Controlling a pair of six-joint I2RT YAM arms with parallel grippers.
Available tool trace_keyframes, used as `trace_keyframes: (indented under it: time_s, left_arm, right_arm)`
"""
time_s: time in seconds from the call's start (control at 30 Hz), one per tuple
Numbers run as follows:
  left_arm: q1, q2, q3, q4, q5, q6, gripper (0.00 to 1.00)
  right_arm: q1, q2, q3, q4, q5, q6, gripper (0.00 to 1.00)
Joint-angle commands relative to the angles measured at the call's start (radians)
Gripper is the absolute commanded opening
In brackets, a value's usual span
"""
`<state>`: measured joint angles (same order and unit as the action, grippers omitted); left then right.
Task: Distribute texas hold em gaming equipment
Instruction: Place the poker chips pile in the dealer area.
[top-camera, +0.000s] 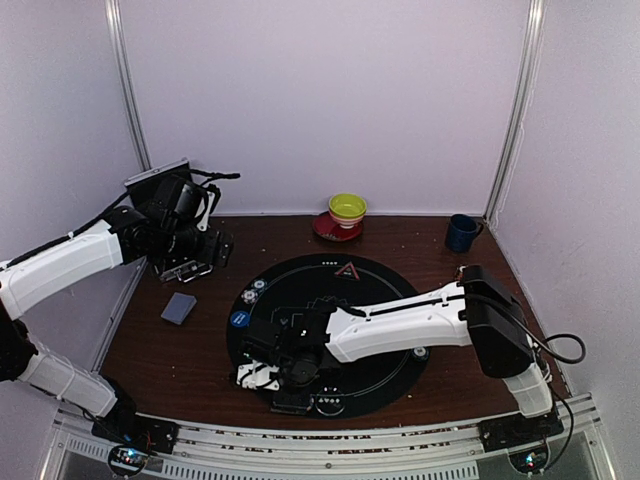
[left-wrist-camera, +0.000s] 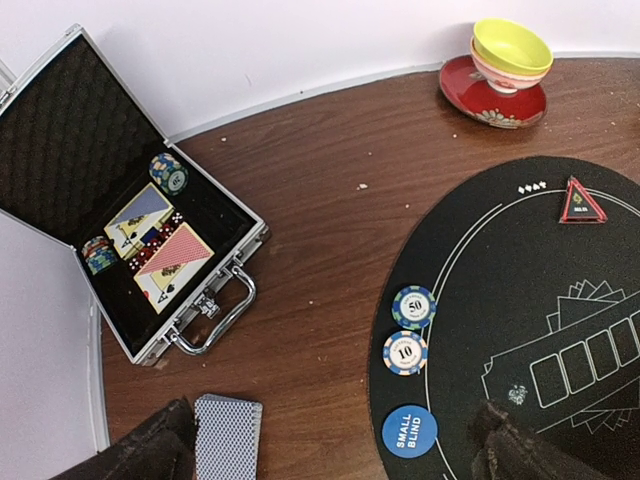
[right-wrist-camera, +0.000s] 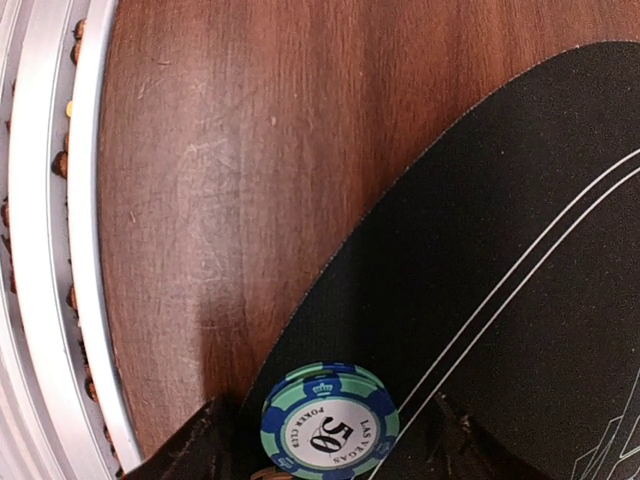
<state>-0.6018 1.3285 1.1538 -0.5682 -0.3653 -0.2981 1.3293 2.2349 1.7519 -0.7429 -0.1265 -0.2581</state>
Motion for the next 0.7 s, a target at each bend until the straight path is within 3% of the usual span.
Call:
trace_keyframes:
  time_s: [0.0,0.37,0.67]
  left_arm:
    - [0.007,0.007,-0.005,0.051,0.008,0.002,0.98]
    - [0.008,0.024,-0.008,0.053,0.022,0.005,0.98]
    - [0.009,0.053,-0.007,0.053,0.068,0.011,0.98]
  right_arm:
    - [0.006,-0.026,0.040,-0.023,0.027,-0.001,0.73]
    - [-0.045,-0.253,-0.005,-0.033,0.198,-0.014,0.92]
    - [-0.344,-0.455,-0.121,0.007,0.203,-0.004,1.00]
